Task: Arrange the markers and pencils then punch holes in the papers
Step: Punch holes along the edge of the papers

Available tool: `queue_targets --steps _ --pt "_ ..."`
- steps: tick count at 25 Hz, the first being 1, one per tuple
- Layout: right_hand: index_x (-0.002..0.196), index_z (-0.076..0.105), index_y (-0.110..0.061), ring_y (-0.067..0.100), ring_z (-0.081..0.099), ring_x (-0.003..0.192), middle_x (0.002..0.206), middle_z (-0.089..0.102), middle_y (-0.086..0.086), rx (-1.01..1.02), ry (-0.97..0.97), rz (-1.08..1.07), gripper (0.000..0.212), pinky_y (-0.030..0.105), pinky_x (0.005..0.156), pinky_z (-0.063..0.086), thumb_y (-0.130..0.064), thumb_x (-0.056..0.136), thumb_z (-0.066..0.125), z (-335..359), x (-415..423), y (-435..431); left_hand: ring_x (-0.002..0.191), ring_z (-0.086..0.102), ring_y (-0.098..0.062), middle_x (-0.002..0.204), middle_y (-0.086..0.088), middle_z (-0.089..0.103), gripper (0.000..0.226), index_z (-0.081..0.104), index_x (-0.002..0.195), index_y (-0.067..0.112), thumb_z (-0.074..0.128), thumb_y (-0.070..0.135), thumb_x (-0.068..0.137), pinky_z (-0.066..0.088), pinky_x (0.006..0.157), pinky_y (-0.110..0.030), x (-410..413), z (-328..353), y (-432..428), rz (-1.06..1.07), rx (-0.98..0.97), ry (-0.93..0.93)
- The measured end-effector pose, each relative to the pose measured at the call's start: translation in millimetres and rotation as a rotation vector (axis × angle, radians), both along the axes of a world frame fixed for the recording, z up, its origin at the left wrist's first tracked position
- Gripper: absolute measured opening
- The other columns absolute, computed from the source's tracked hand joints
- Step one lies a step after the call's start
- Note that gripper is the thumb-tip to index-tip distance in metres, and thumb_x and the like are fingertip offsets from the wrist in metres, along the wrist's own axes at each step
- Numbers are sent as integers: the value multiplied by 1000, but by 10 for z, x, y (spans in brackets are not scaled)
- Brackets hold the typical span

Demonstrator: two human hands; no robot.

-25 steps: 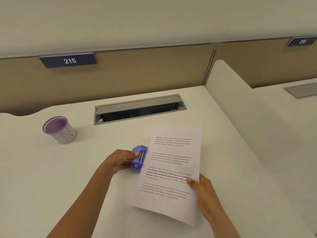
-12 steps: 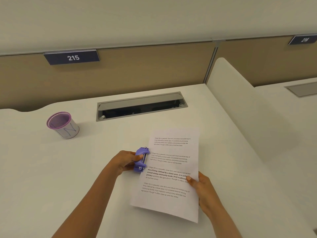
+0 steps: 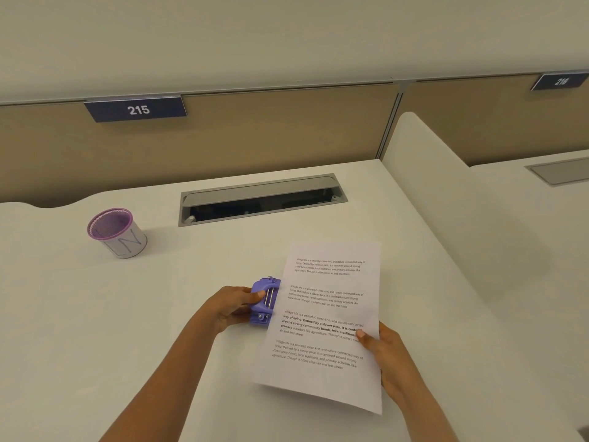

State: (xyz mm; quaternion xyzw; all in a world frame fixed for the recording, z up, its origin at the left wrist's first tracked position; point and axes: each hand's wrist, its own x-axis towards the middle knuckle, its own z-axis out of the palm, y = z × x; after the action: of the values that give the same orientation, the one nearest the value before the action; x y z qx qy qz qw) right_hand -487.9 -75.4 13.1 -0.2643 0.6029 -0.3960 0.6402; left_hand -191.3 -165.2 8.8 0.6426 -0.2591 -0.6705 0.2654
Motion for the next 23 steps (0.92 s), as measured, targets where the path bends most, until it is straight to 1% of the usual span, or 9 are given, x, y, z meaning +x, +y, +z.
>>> queue_targets --steps 4,7,10,13,16,19,23 --pt "114 68 -12 31 73 96 106 76 9 2 11 48 26 47 83 59 -1 95 54 -2 -5 -13 77 67 -25 85 -13 70 14 66 91 4 72 12 82 56 67 -30 -15 5 20 -1 9 17" --pt "114 68 -12 32 73 96 105 77 9 -2 40 64 25 49 84 58 -2 96 53 -13 -1 -12 77 67 -25 87 -13 70 18 65 98 3 71 11 83 56 64 -28 -20 11 19 5 4 18" --pt "115 68 -13 33 73 96 105 77 9 -22 79 67 26 53 87 57 -2 96 53 -32 -4 3 80 68 -22 95 -14 71 26 65 108 4 69 10 84 57 58 -23 -3 19 18 -3 -34 17" --pt "114 68 -15 32 73 96 104 77 7 -48 110 64 26 52 87 57 -2 96 53 -38 0 -1 85 69 -21 103 -15 71 32 64 114 6 71 9 82 58 63 -24 4 13 19 -25 -61 17" --pt "117 67 -17 30 73 98 107 76 6 -70 119 98 27 53 89 56 -5 96 54 -29 23 -11 85 68 -21 100 -13 72 35 63 116 7 71 9 82 56 69 -26 -8 -6 25 -23 -67 11" --pt "118 67 -17 29 73 99 108 76 5 -83 127 98 28 55 90 55 -6 96 54 -55 38 -11 83 68 -21 98 -12 71 36 61 117 7 71 7 82 55 69 -26 -12 -19 30 9 -77 11" --pt "115 68 -18 28 73 97 105 77 4 -118 176 74 28 54 89 56 -4 96 53 -86 43 0 88 68 -23 105 -13 70 42 59 119 7 73 7 79 56 75 -30 15 -53 43 18 -100 2"
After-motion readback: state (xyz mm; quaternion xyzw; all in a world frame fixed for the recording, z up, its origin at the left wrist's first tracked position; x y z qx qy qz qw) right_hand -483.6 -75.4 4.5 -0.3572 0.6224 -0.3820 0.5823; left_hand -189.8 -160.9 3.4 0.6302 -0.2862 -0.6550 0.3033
